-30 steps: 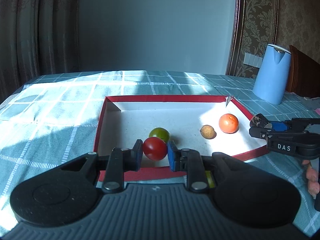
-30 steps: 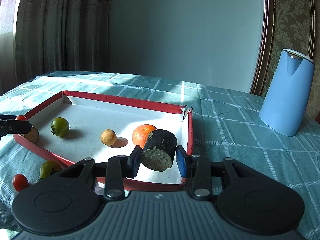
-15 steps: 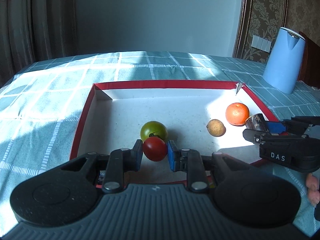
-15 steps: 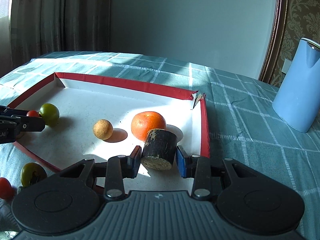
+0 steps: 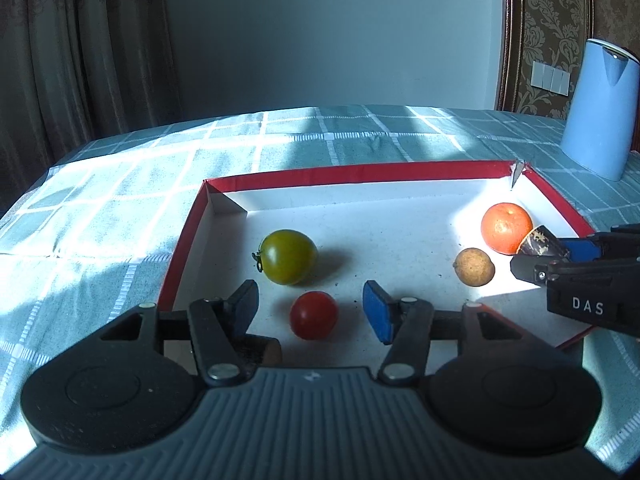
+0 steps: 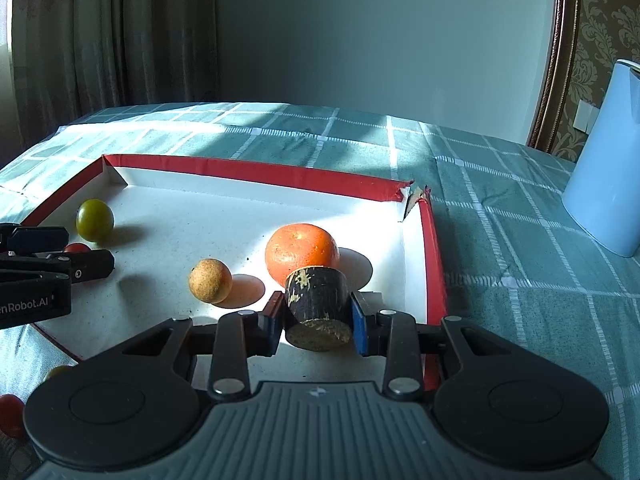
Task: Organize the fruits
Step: 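Carry the red tomato and dark log into the tray and open both tools, then move the left tool to another red cherry tomato while the right tool approaches a tan fruit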
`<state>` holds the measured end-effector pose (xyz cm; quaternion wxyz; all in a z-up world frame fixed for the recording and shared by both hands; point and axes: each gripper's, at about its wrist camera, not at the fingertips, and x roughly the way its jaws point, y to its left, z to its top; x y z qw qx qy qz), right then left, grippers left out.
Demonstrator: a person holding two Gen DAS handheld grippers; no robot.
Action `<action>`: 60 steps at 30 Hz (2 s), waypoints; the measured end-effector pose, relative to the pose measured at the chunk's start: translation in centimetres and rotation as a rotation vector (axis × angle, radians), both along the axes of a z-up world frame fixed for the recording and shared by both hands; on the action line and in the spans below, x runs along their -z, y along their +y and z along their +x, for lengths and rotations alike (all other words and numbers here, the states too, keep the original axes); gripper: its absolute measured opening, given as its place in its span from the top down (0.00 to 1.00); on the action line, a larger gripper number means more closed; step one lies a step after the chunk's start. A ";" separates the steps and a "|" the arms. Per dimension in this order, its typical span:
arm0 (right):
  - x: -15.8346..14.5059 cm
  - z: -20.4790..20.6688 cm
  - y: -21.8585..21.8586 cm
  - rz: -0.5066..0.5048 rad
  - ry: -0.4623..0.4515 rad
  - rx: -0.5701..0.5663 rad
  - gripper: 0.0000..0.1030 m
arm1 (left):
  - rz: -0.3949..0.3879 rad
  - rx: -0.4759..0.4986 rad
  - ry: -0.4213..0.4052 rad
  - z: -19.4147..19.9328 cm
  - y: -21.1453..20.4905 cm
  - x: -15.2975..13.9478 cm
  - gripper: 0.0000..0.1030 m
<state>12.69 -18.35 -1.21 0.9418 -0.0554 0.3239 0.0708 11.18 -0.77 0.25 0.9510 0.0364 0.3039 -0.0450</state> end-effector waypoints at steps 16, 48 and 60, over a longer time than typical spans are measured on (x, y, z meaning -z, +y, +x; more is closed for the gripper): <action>-0.4 -1.8 -0.8 0.036 -0.079 0.030 0.37 | -0.051 -0.030 -0.140 -2.7 1.3 -1.0 0.02; 0.0 -14.1 1.5 0.073 -0.113 -0.324 0.37 | -0.103 0.078 -0.122 -11.9 4.4 -0.1 0.00; 0.8 -13.6 2.5 0.040 -0.058 -0.379 0.62 | -0.087 0.093 -0.104 -11.6 4.0 0.1 0.00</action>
